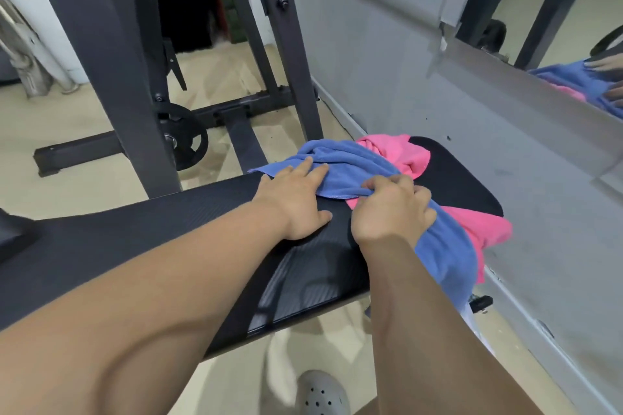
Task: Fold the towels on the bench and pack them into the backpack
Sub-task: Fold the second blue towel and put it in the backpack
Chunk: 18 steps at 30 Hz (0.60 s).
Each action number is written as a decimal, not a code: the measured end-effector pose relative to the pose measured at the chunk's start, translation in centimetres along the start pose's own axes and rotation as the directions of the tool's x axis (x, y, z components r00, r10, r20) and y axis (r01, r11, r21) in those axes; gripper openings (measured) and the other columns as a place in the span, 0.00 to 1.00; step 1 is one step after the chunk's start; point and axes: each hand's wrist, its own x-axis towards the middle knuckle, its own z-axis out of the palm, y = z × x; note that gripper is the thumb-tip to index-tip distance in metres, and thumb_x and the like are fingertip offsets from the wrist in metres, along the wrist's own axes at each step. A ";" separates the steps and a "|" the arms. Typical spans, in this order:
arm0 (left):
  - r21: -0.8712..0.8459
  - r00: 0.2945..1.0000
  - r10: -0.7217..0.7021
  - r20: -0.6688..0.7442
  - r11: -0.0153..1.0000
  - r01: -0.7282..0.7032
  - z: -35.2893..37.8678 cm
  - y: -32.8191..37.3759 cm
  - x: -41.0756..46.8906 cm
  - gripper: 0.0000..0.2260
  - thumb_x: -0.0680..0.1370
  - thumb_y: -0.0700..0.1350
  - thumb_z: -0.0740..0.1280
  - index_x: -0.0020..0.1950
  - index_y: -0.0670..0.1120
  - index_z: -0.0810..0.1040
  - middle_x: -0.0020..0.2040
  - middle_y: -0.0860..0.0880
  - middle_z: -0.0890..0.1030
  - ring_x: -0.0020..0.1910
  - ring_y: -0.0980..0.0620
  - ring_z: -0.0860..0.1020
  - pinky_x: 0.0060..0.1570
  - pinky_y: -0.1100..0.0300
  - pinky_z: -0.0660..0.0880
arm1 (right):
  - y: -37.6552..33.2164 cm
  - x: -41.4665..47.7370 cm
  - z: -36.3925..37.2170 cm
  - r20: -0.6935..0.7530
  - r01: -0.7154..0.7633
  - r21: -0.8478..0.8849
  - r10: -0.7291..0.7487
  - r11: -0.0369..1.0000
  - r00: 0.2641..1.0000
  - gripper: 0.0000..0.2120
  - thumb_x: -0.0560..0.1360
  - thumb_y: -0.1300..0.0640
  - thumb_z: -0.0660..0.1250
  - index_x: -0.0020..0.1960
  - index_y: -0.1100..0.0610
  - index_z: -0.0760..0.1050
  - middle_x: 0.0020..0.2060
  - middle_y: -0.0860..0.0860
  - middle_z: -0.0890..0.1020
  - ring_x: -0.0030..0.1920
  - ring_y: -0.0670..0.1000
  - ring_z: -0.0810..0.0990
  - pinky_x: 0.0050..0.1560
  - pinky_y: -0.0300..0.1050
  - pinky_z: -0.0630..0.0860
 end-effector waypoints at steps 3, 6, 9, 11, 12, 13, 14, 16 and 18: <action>0.051 1.000 0.001 0.016 0.999 -0.002 0.3 -0.1 0.2 0.35 0.80 0.64 0.60 0.82 0.56 0.49 0.83 0.49 0.50 0.80 0.45 0.54 0.74 0.37 0.57 | -0.3 0.1 -0.4 -0.092 0.036 0.042 -0.032 0.999 0.995 0.14 0.77 0.58 0.65 0.58 0.45 0.80 0.60 0.48 0.76 0.61 0.57 0.66 0.54 0.49 0.57; 0.015 0.999 0.004 -0.049 1.000 -0.003 0.3 -0.3 -0.4 0.22 0.81 0.61 0.60 0.72 0.53 0.66 0.73 0.49 0.69 0.72 0.44 0.68 0.66 0.40 0.67 | -1.6 -0.5 -1.1 -0.273 0.164 0.156 -0.117 0.974 0.955 0.10 0.76 0.59 0.65 0.54 0.49 0.80 0.55 0.49 0.79 0.58 0.58 0.70 0.53 0.49 0.58; -0.274 0.965 0.014 -0.262 0.958 -0.088 -0.3 -0.6 -1.5 0.05 0.80 0.53 0.63 0.49 0.53 0.69 0.52 0.52 0.76 0.54 0.45 0.76 0.52 0.46 0.75 | -3.3 -1.9 -2.2 -0.359 0.425 0.327 -0.305 0.844 0.882 0.07 0.74 0.60 0.63 0.46 0.50 0.77 0.46 0.47 0.82 0.51 0.56 0.75 0.52 0.52 0.67; -0.510 0.919 -0.070 -0.388 0.847 -0.151 -1.1 -1.0 -2.8 0.02 0.78 0.46 0.62 0.50 0.52 0.73 0.48 0.52 0.78 0.47 0.48 0.78 0.47 0.48 0.77 | -4.4 -3.3 -2.8 -0.327 0.549 0.460 -0.442 0.698 0.835 0.08 0.74 0.61 0.62 0.45 0.49 0.75 0.43 0.45 0.82 0.48 0.54 0.77 0.51 0.54 0.72; -0.601 0.892 -0.148 -0.426 0.784 -0.157 -1.6 -1.2 -3.6 0.06 0.78 0.43 0.61 0.51 0.50 0.75 0.47 0.51 0.79 0.45 0.50 0.78 0.45 0.51 0.78 | -4.8 -4.0 -3.0 -0.308 0.579 0.503 -0.494 0.641 0.813 0.08 0.75 0.62 0.62 0.46 0.49 0.76 0.43 0.44 0.81 0.48 0.53 0.77 0.50 0.53 0.74; -0.678 0.867 -0.224 -0.445 0.717 -0.163 -2.1 -1.5 -4.4 0.07 0.78 0.39 0.60 0.51 0.47 0.76 0.47 0.48 0.80 0.42 0.52 0.78 0.41 0.58 0.77 | -5.0 -4.6 -3.1 -0.293 0.596 0.530 -0.529 0.603 0.796 0.09 0.76 0.62 0.62 0.47 0.49 0.76 0.43 0.43 0.81 0.48 0.52 0.77 0.49 0.51 0.74; -0.731 0.841 -0.292 -0.455 0.662 -0.165 -2.6 -1.8 -5.5 0.07 0.78 0.37 0.59 0.50 0.44 0.76 0.46 0.45 0.80 0.40 0.54 0.76 0.36 0.64 0.74 | -5.2 -5.2 -3.1 -0.283 0.604 0.544 -0.551 0.582 0.785 0.09 0.77 0.62 0.62 0.49 0.49 0.77 0.44 0.43 0.80 0.48 0.51 0.77 0.49 0.50 0.74; -0.777 0.787 -0.392 -0.477 0.606 -0.170 -3.6 -2.7 -7.7 0.09 0.76 0.33 0.57 0.48 0.41 0.75 0.45 0.42 0.80 0.38 0.54 0.73 0.36 0.62 0.70 | -5.2 -6.1 -3.0 -0.264 0.601 0.542 -0.560 0.587 0.785 0.08 0.78 0.62 0.63 0.53 0.52 0.77 0.45 0.45 0.81 0.48 0.50 0.77 0.48 0.48 0.75; -0.798 0.746 -0.451 -0.489 0.577 -0.174 -4.4 -3.7 -10.1 0.09 0.74 0.32 0.54 0.47 0.39 0.73 0.44 0.39 0.79 0.39 0.52 0.71 0.38 0.56 0.69 | -5.3 -7.1 -2.8 -0.208 0.575 0.509 -0.557 0.640 0.804 0.11 0.76 0.63 0.66 0.55 0.52 0.78 0.47 0.45 0.81 0.47 0.47 0.77 0.47 0.46 0.74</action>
